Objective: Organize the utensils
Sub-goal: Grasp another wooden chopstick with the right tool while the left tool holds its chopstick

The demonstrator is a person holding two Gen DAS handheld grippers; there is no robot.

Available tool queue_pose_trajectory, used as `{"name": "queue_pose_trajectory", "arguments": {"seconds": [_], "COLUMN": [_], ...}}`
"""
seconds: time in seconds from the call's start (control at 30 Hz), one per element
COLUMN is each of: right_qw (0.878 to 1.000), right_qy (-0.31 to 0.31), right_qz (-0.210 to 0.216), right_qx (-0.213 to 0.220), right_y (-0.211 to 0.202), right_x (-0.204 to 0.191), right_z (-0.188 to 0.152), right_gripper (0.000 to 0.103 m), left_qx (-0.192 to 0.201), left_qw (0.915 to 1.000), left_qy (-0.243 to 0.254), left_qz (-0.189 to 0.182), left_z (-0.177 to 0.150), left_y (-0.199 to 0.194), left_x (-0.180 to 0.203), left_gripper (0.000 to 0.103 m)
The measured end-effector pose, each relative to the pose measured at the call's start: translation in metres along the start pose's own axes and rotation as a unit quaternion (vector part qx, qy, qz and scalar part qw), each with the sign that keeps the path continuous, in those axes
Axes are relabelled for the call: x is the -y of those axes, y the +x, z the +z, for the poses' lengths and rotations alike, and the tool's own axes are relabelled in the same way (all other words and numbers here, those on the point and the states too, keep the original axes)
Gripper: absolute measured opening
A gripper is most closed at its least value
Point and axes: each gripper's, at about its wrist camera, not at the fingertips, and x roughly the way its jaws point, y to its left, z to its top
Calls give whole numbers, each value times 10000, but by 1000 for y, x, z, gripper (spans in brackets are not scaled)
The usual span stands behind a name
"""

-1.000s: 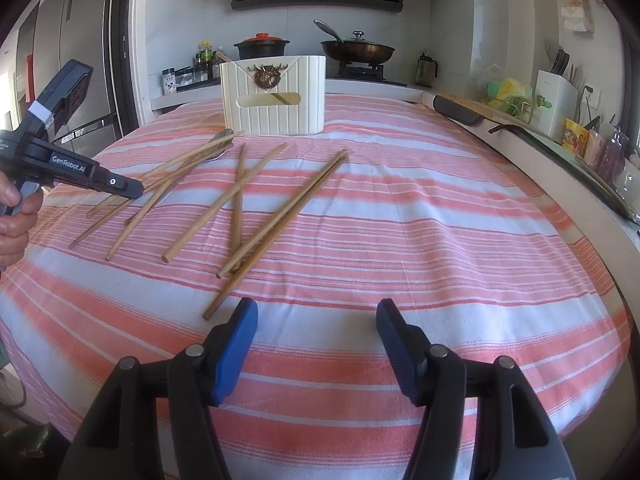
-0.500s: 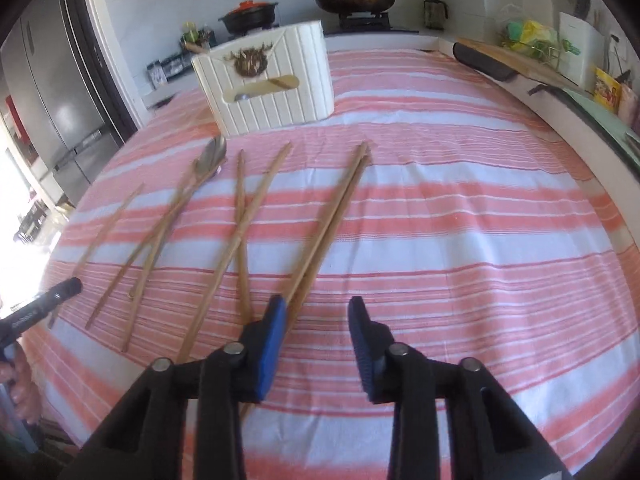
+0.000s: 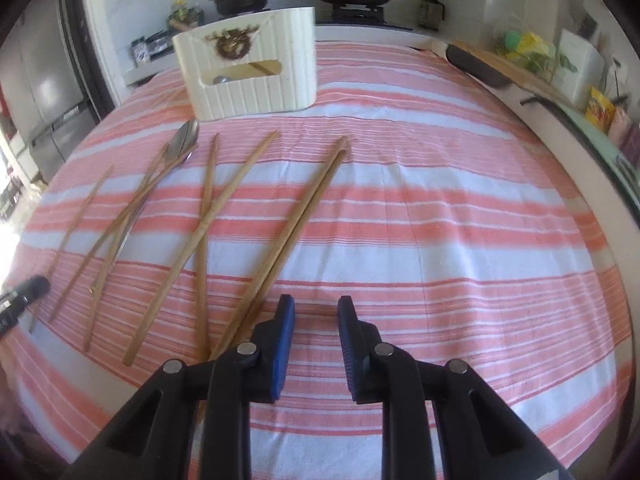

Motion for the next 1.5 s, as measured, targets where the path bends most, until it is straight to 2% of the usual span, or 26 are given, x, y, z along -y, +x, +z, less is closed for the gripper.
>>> {"name": "queue_pose_trajectory", "arguments": {"seconds": [0.03,0.13,0.23,0.43,0.53,0.57,0.63,0.73,0.83,0.87,0.93,0.97,1.0,1.13,1.27,1.37,1.5], "right_qw": [9997,9993,9989,9986,9979,9972,9968,9958,9958,9970,9972,9973,9976,9956,9928,9896,9865], "right_qy": [165,-40,-318,-382,-572,-672,-707,-694,-583,-464,-332,-337,-376,-527,-680,-873,-1020], "right_qz": [191,362,204,115,-91,-187,-294,-542,-591,-476,-387,-342,-261,136,269,260,283], "right_qx": [11,-72,-287,-352,-304,-277,-249,-265,-383,-409,-545,-551,-518,-765,-951,-1116,-1247], "right_y": [-3,-3,9,22,23,22,18,7,-4,-7,-9,-11,-12,-4,5,17,37], "right_x": [4,-6,-19,-31,-34,-34,-27,-5,18,25,34,36,36,32,29,28,23], "right_z": [2,6,6,17,18,18,14,2,-6,-6,-3,-1,2,12,26,37,49], "right_gripper": [24,26,26,26,19,12,11,7,8,8,21,35,42,42,42,42,43], "left_qx": [2,1,12,20,14,13,9,-1,-36,-41,-30,-28,-49,-311,-578,-817,-1106], "left_qw": [10000,10000,9999,10000,10000,10000,10000,10000,10000,10000,9999,9997,9994,9970,9947,9921,9887], "left_qy": [-26,-84,-105,-65,-64,-60,-52,-50,-40,-26,0,-2,-14,216,652,762,936], "left_qz": [2,-21,-24,-12,-10,-10,10,76,82,42,-121,-238,-341,-672,-547,-572,-374], "left_z": [-1,-2,-2,-3,-3,-3,-4,-5,-1,1,9,15,21,51,77,93,105], "left_y": [-1,0,-1,-1,-2,-2,-5,-10,-15,-16,-19,-20,-20,-10,14,39,75], "left_x": [-2,-4,-4,-3,-3,-3,-5,-10,-16,-18,-23,-26,-29,-26,-11,-3,6], "left_gripper": [26,26,26,29,29,29,30,39,56,62,66,68,68,72,72,72,70]}}
